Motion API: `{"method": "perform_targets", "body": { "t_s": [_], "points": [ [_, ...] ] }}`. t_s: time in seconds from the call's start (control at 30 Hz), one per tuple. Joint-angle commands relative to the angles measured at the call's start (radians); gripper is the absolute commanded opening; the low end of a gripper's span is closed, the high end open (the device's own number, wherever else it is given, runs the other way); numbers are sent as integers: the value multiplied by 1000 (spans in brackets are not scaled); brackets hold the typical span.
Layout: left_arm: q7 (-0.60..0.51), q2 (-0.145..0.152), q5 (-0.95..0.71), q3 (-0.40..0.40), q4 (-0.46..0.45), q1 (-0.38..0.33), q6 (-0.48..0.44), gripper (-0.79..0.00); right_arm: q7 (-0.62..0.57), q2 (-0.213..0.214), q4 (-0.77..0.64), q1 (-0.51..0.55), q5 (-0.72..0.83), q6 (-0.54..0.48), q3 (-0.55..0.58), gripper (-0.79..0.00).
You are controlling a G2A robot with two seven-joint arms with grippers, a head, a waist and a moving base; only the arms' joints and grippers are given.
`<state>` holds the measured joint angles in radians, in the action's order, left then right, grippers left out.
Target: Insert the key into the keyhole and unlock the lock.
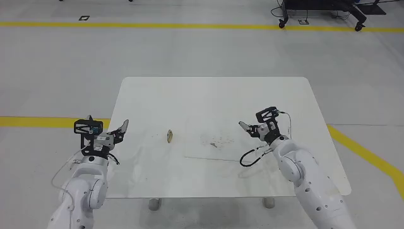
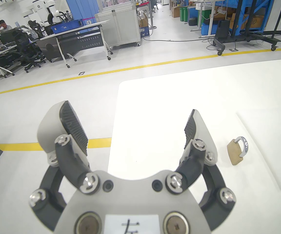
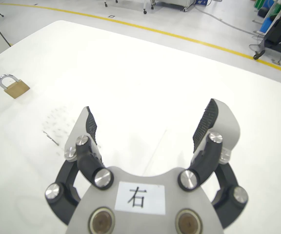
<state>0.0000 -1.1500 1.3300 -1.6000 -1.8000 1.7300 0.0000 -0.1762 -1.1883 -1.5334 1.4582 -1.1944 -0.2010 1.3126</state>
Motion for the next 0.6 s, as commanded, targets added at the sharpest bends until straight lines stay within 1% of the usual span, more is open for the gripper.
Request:
{"method": "perform_targets", "body": {
  "t_s": [0.0, 0.2, 0.27, 0.37, 0.5, 0.57],
  "points": [
    [0, 0, 0, 0, 0, 0, 0, -1, 0, 0, 0, 0, 0, 0, 0, -1],
    [0, 0, 0, 0, 0, 0, 0, -1, 5, 0, -1, 2, 0, -2, 2, 0],
    [0, 0, 0, 0, 0, 0, 0, 0, -6, -3, 26, -4, 25, -48, -27, 0],
    [0, 0, 0, 0, 0, 0, 0, 0, -41, -12, 87, -62, 36, -135, -94, 0],
    [0, 0, 0, 0, 0, 0, 0, 0, -116, -28, 156, -150, 50, -248, -192, 0],
    [0, 0, 0, 0, 0, 0, 0, 0, -128, -37, 179, -186, 64, -302, -234, 0]
  ]
}}
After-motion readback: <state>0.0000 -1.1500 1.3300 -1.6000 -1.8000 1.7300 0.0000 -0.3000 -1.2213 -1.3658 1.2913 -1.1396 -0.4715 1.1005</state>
